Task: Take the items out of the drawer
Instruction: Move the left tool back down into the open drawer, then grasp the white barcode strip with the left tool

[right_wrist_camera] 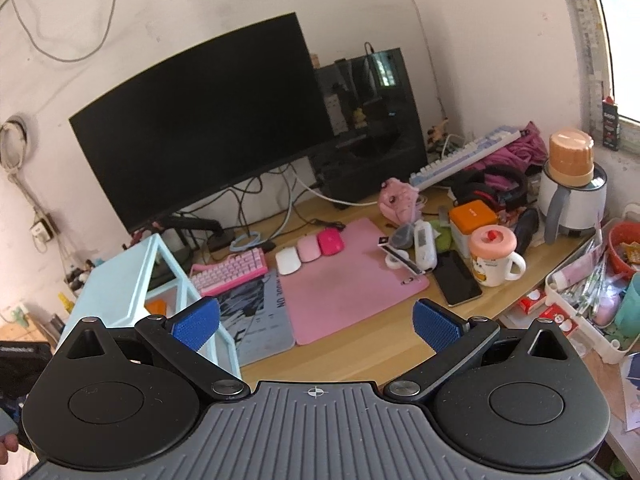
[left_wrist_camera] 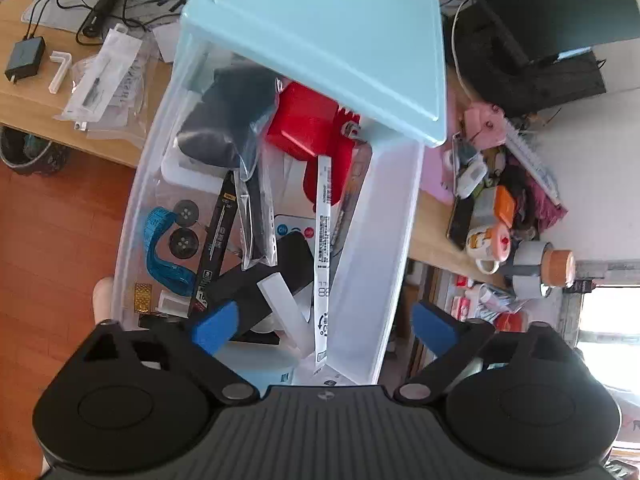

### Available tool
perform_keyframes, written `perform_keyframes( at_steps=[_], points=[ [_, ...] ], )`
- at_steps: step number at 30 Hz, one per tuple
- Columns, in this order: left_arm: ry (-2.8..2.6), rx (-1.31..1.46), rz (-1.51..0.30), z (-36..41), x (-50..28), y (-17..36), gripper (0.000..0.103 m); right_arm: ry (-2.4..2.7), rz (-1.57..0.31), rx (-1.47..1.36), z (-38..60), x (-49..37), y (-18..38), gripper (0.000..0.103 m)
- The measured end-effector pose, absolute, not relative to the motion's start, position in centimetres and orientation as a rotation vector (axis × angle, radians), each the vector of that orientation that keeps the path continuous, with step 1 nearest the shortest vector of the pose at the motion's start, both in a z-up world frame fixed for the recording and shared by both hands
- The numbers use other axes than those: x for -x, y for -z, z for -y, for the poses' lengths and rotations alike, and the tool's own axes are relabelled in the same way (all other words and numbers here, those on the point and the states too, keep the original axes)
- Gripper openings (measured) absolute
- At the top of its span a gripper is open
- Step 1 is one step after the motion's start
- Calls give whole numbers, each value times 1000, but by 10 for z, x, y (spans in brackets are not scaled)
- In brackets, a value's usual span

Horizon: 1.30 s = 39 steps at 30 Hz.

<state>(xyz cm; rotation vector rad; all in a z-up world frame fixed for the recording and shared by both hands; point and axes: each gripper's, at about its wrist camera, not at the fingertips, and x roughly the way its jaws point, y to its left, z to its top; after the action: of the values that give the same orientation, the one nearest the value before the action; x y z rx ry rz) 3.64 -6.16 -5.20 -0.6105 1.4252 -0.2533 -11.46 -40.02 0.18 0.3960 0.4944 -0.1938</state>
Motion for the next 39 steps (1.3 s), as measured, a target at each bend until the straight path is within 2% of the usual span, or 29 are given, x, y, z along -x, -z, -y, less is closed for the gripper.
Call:
perform_keyframes(
  at_steps=[3, 4, 9, 12, 23, 25, 28, 39],
  points=[
    [237, 588, -1414, 61, -36, 48, 87, 200, -492, -394, 402, 116, -3, 103],
    [233, 585, -1410, 60, -36, 47, 78, 201, -491, -393, 403, 116, -3, 103],
    [233, 593, -1447, 57, -36, 49, 68, 207, -487, -391, 404, 118, -5, 103],
    [218, 582, -1467, 59, -36, 51, 57, 211, -482, -393, 404, 120, -6, 103],
    [151, 552, -1501, 66, -41, 55, 55, 213, -475, -407, 408, 124, -6, 103],
    [137, 538, -1510, 69, -42, 56, 49, 212, -474, -407, 409, 124, -6, 103],
    [125, 521, -1523, 73, -43, 58, 47, 214, -467, -409, 410, 126, -8, 103],
    [98, 507, -1508, 86, -49, 63, 48, 213, -461, -420, 414, 130, -7, 103]
  ],
)
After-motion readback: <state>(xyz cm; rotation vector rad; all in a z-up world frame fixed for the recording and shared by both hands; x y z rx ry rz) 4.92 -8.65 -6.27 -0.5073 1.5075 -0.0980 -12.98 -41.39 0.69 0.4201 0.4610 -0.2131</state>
